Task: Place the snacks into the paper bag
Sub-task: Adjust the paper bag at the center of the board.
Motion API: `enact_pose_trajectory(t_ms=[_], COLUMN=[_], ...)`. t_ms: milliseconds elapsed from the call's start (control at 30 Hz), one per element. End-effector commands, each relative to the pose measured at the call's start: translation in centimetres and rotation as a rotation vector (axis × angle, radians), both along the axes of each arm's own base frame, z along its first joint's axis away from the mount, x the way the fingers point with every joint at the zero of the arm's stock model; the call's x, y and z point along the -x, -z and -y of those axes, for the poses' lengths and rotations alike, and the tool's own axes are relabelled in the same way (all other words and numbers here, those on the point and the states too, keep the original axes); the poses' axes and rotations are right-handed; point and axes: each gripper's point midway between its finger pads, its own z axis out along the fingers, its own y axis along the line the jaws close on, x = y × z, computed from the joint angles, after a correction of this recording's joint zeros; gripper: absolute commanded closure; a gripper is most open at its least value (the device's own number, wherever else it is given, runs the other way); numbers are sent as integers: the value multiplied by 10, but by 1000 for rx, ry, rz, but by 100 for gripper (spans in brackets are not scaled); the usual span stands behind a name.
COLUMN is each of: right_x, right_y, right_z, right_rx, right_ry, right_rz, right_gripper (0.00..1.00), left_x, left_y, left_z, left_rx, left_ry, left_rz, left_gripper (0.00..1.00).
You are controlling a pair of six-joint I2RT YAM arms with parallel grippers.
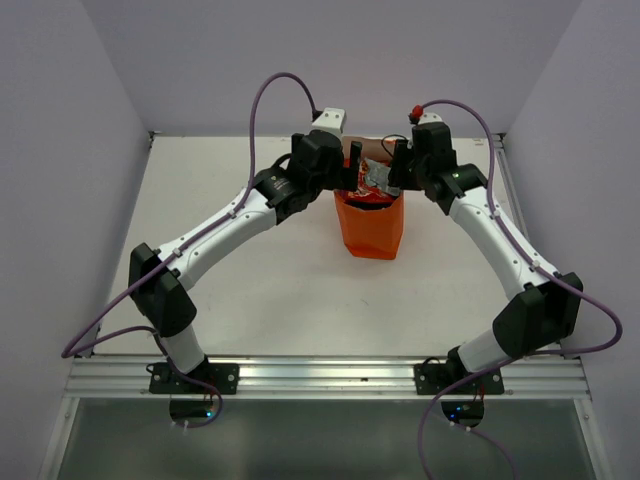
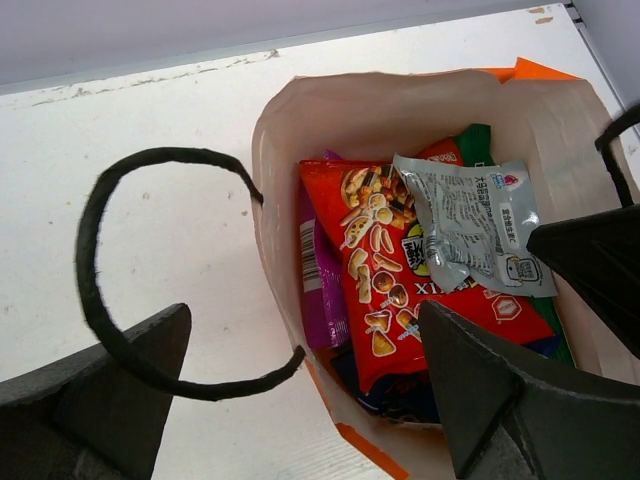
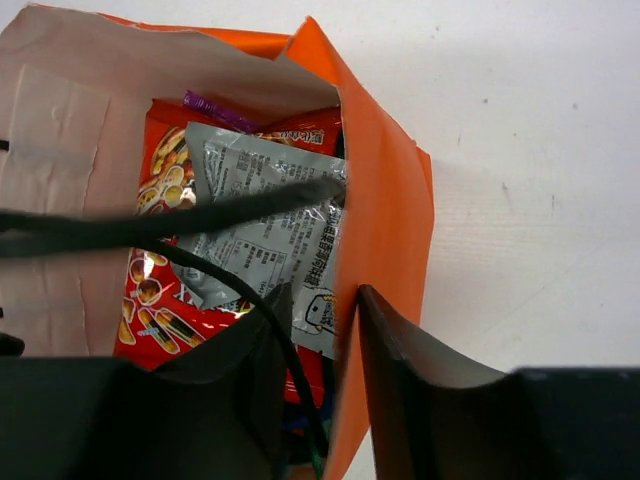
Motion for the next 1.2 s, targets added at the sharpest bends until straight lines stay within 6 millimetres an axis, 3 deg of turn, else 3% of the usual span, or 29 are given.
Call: enact_pose_trajectory(t_ms=[0,167,333,400,500,600,633,700,733,800,833,867,933,967,1033,1067,1100,1133,1167], right_x=[-3,0,2,2,2,2,2,2,1,-1,-1,-1,0,4,6,5,2,0,-2], right_y=[-11,3,9,9,10,15,19,20,21,15,12,8,-12,-20,-31,-34,-27,-21,-5], right_z=[17,31,30,29,29,28,28,26,25,20,14,12,2,-5,-15,-16,-18,-19,-25], right_rx=[29,34,23,21,22,21,21,17,10,-9,-30,-44,-92,-121,-172,-191,-207,-203,-200], right_ry=[77,107,97,92,87,83,81,75,69,51,31,23,-11,-38,-56,-53,-45,-42,-64], right_rz=[38,10,6,8,11,5,-1,2,2,18,21,28,45,51,102,131,132,115,56], right_gripper=[66,92,95,95,95,95,95,96,96,98,99,100,100,100,100,100,100,100,100], left_x=[-2,-9,-19,-26,-33,-40,-41,-44,-45,-49,-52,-53,-50,-34,-10,23,35,35,24], left_y=[-1,-6,-5,4,13,27,29,35,33,16,5,-27,-67,-113,-150,-161,-156,-148,-127], left_z=[-6,0,17,24,32,32,32,29,28,27,27,29,32,41,51,77,86,90,96], left_rx=[8,33,27,10,3,-30,-39,-62,-63,-64,-58,-32,6,50,51,14,0,15,50], left_ry=[-23,1,33,35,38,13,9,-5,-8,-15,-15,-2,18,59,74,143,135,147,147], left_rz=[0,-10,-37,-63,-86,-103,-109,-121,-116,-71,-46,11,78,163,270,366,394,388,280], left_gripper=[0,1,3,5,14,33,46,61,82,100,100,100,100,100,100,100,100,100,100])
